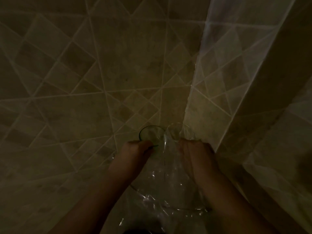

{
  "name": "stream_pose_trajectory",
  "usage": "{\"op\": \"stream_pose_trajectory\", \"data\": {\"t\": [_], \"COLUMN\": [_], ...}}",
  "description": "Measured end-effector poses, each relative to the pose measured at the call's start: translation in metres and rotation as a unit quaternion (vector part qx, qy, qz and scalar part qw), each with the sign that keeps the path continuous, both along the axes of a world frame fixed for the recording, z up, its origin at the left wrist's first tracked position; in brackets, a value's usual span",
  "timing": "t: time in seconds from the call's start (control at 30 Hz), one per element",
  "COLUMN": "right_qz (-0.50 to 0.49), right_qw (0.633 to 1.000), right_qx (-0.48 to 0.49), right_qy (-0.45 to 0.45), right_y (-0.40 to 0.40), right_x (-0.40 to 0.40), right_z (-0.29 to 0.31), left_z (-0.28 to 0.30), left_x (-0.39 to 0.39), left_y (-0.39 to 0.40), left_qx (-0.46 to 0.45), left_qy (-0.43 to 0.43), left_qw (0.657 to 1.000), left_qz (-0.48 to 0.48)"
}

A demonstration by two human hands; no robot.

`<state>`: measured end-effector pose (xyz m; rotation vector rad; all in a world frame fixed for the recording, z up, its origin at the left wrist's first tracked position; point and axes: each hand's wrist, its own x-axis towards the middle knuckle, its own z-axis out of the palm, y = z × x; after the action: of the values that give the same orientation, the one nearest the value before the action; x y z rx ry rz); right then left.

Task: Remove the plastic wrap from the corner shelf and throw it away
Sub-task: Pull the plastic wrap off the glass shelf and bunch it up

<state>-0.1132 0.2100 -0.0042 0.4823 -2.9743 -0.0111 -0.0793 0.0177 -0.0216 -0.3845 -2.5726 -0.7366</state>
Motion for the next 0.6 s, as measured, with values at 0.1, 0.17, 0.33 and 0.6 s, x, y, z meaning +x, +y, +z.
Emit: {"op": "stream_pose_trajectory", "data": {"t": [0.1, 0.17, 0.33, 0.6], "right_qz": [0.008, -0.002, 0.017, -0.012], "right_qw": [0.999, 0.998, 0.997, 0.858], "right_qx": [0.042, -0.005, -0.047, -0.513], "right_qy": [0.021, 0.058, 0.066, -0.019], "right_y": [-0.003, 0.0, 0.003, 0.035], "right_x": [-0.002, -0.006, -0.008, 0.053], "right_z": [-0.005, -0.001, -0.003, -0.001], "left_z": [0.001, -0.001, 0.0, 0.009], "left_x": [-0.006, -0.008, -0.007, 0.04], "left_y": [-0.003, -0.004, -0.005, -0.039], "left_qx": [-0.004, -0.006, 0.023, 0.202], "left_qy": [-0.003, -0.006, -0.023, -0.083], "left_qw": [1.0, 1.0, 0.999, 0.976], "left_qz": [0.006, 0.002, 0.003, 0.013]}}
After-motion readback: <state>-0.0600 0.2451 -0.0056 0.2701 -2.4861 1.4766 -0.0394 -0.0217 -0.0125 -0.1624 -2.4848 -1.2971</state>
